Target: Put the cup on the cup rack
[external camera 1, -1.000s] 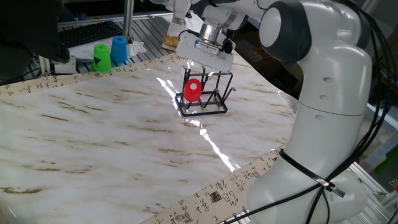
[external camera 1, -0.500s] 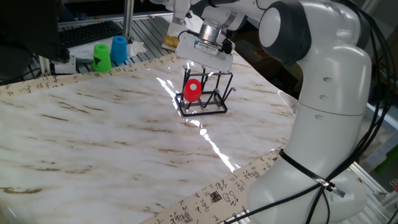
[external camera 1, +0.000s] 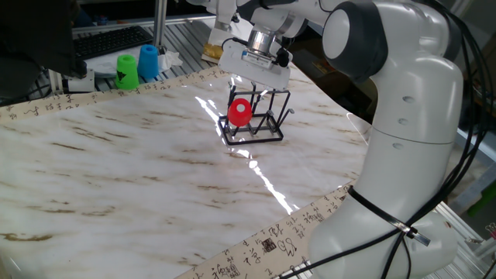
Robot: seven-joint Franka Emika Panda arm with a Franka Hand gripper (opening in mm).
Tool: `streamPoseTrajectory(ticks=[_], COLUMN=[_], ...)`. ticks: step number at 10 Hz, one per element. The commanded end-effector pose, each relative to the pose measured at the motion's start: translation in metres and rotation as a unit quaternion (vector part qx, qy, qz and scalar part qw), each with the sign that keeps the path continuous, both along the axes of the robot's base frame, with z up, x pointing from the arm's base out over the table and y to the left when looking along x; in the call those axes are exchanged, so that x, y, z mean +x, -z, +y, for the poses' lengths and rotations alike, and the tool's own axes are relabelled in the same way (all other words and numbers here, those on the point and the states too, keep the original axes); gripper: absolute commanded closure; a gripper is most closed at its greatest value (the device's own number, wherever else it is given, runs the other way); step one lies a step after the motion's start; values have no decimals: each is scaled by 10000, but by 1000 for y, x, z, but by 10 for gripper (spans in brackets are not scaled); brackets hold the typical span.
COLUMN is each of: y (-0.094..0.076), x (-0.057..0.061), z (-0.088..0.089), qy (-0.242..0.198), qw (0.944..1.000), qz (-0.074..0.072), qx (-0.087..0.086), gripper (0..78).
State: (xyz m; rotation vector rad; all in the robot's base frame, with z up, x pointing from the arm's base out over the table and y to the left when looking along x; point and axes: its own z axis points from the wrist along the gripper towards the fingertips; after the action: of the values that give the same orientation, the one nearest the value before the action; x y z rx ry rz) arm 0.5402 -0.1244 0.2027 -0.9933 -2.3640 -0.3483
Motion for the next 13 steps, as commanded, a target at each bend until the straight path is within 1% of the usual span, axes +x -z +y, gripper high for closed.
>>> streamPoseTrajectory(ticks=[1,5,6,7,8,9,10,11,12,13], y=[-1,-1,-24,-29,-40,-44,-50,-56,-61,-64], x=[1,1,-12,-15,-24,-29,-35,-43,-50,-56], z=[0,0,16,22,37,44,53,62,69,75], qy=[-3,-3,-147,-161,-83,-48,-9,56,191,284], qw=[10000,10000,9987,9983,9966,9955,9936,9907,9879,9850], qz=[-17,-17,-242,-313,-475,-532,-676,-924,-1154,-1342], qx=[-7,-7,-424,-473,-662,-784,-901,-998,-1023,-1042], gripper=[1,1,1,1,1,1,1,1,1,1])
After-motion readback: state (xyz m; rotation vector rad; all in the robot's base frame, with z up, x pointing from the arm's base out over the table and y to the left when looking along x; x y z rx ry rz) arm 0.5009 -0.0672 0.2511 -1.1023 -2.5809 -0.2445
